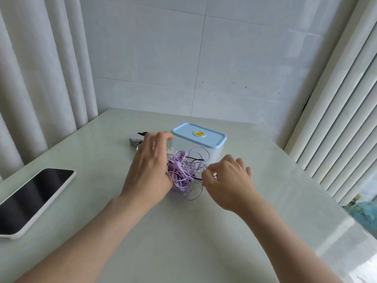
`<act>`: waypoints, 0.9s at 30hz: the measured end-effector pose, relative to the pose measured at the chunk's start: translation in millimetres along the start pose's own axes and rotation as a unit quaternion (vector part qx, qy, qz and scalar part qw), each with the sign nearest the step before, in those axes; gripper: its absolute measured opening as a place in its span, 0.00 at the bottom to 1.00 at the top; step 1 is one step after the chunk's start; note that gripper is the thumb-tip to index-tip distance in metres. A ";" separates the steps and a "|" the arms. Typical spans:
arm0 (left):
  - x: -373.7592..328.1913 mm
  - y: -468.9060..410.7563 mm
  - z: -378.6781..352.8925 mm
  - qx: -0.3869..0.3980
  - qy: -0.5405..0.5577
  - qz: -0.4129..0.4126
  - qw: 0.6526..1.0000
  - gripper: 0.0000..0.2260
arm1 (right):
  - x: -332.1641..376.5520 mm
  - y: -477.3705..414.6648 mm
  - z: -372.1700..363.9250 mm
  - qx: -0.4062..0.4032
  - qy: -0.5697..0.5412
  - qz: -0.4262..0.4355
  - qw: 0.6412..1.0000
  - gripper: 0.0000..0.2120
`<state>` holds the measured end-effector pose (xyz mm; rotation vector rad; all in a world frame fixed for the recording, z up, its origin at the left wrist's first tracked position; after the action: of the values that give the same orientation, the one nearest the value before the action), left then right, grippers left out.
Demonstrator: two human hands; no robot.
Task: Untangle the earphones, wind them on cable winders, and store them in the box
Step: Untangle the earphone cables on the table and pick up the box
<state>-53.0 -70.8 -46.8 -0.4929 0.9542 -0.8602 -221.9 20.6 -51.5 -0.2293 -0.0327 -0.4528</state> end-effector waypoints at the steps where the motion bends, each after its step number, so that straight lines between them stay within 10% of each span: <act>1: 5.1 0.6 0.0 -0.007 0.015 0.034 0.999 0.34 | 1.5 0.9 1.7 0.004 0.005 0.000 1.000 0.22; 18: 9.0 -3.7 8.9 -0.065 0.161 0.190 0.966 0.08 | 7.3 2.9 20.2 -0.172 -0.106 0.067 0.977 0.14; 27: 2.7 1.7 -14.9 0.038 0.414 0.287 0.863 0.21 | -1.8 -4.9 14.0 -0.172 -0.180 0.071 0.966 0.07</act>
<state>-64.3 -72.0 -57.0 0.2860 1.7332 -0.5367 -225.4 20.2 -37.0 -0.6510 -0.2937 -0.2660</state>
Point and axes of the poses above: each hand's wrist, its own y-axis away from the middle knuckle, its own z-axis out of the back of the hand, x = y × z, the point moved 6 cm from there along -y, towards the middle knuckle, and after that the axes turned 13 degrees about y, right-handed, at the moved point
